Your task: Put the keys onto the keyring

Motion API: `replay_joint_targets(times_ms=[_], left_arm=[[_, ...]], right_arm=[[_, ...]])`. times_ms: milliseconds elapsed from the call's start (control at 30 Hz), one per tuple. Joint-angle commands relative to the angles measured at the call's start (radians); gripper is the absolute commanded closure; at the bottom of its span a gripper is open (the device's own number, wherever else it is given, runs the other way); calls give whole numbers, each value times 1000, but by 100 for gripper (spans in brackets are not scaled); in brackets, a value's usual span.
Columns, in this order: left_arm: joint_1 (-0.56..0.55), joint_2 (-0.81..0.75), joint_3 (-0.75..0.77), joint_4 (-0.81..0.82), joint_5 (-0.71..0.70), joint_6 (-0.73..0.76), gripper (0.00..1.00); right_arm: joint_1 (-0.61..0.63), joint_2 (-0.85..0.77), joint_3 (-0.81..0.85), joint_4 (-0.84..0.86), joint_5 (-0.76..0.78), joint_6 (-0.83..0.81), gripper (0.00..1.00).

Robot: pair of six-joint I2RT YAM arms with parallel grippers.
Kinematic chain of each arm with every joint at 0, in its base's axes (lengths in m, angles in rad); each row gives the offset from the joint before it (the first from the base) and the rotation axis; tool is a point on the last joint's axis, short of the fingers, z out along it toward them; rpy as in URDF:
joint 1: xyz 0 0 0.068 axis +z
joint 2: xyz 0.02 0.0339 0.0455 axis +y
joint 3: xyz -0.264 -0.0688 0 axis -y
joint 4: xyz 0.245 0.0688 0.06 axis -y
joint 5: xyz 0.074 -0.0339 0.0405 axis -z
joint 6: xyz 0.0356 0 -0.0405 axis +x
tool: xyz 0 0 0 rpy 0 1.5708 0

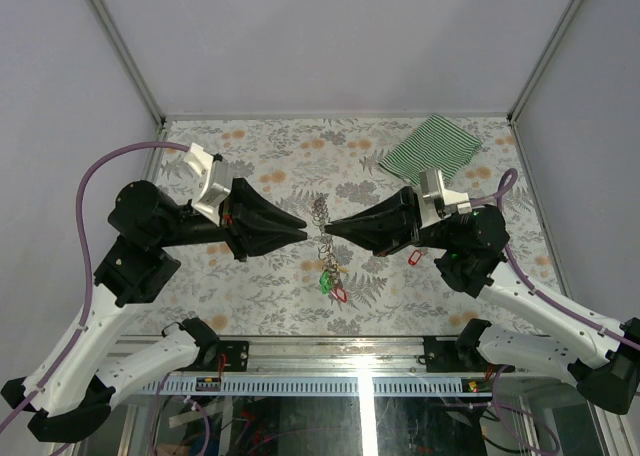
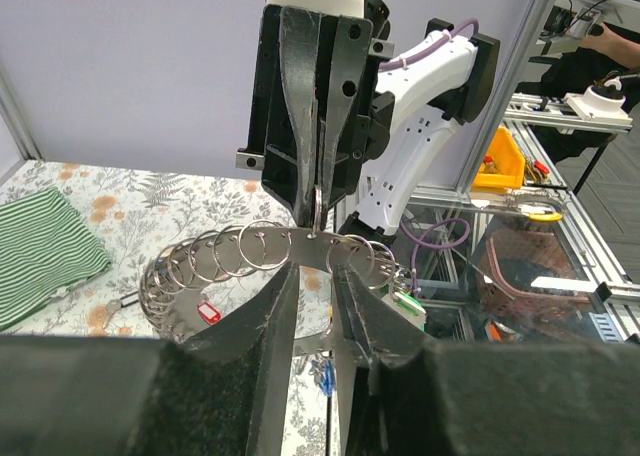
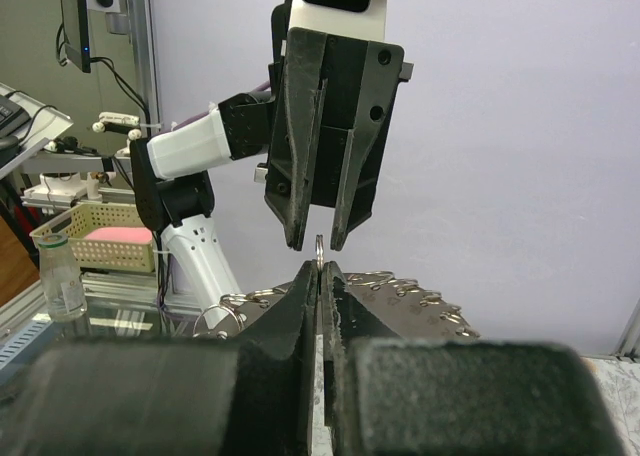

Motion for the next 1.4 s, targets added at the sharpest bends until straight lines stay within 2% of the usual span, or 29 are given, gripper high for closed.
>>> replay_joint_targets(times_ms=[0,367,567,1367], left_arm=[[-5,-2,-7,94,5,-36,78],[-5,-7,-38,149,8,-64,78],[-4,-17,-61,177,-5,-73,72],[-4,-6,-89,226,-16,-94,70]], right_arm=[[5,-24,7,121,40,19,100],[5,-17,18,75,34,23,100],[4,-7,23,71,30,27,100],[3,0,30,47,30,27,100]])
